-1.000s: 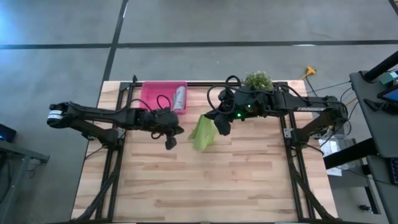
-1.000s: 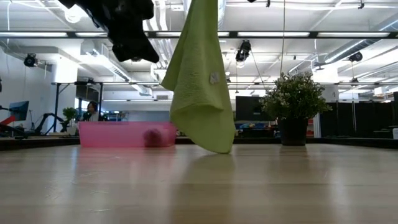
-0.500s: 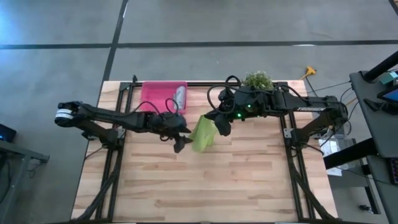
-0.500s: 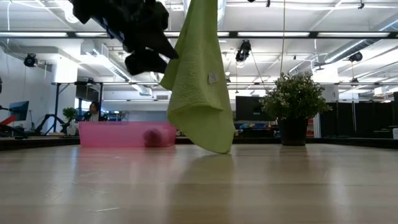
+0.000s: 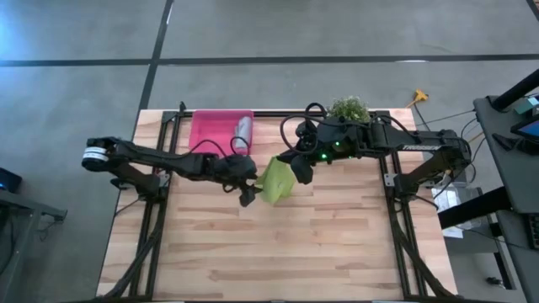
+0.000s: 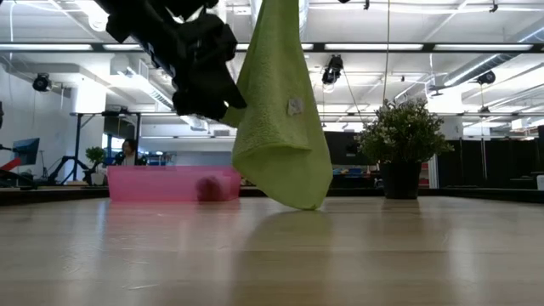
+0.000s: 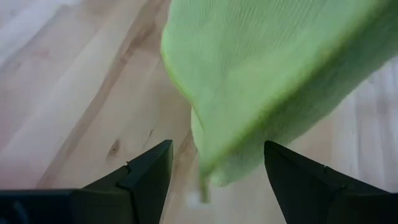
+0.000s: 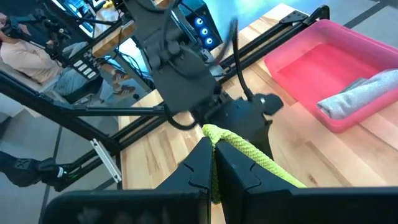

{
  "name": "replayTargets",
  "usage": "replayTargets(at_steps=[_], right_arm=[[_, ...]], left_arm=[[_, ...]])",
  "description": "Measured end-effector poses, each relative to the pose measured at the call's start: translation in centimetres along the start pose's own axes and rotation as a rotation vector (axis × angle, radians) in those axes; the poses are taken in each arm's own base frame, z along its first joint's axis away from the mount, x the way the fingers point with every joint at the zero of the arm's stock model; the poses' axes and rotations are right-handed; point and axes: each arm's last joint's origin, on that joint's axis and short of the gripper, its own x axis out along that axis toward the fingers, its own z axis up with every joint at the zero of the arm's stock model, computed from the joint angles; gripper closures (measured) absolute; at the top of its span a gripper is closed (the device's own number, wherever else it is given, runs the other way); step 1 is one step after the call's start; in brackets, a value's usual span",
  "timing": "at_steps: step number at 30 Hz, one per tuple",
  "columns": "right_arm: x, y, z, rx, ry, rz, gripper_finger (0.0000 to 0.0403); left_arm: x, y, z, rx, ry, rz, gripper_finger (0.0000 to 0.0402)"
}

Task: Roll microfiber towels into tight, uniform cylinder then place into a basket
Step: Roll the green microfiber cloth

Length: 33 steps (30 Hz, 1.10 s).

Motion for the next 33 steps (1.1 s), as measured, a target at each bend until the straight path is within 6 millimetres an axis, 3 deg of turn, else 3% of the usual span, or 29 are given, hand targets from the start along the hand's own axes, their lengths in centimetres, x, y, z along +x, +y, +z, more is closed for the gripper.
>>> replayTargets(at_steps=[8, 29, 33], right_arm=[[0.0, 0.0, 0.0, -0.001, 0.004, -0.003, 0.0394], [0.1, -0.1, 0.0, 0.012, 0.000, -0.011, 0.0394], [0.1, -0.1, 0.0, 0.027, 0.000, -0.011, 0.0394]], left_arm=[[-1.8, 0.1, 0.6, 0.066, -0.055, 0.032, 0.0165], [-0.9, 0.6, 0.0, 0.070, -0.006, 0.058, 0.0165], [-0.6, 0.6, -0.1, 0.070, 0.004, 0.062, 0.0183]])
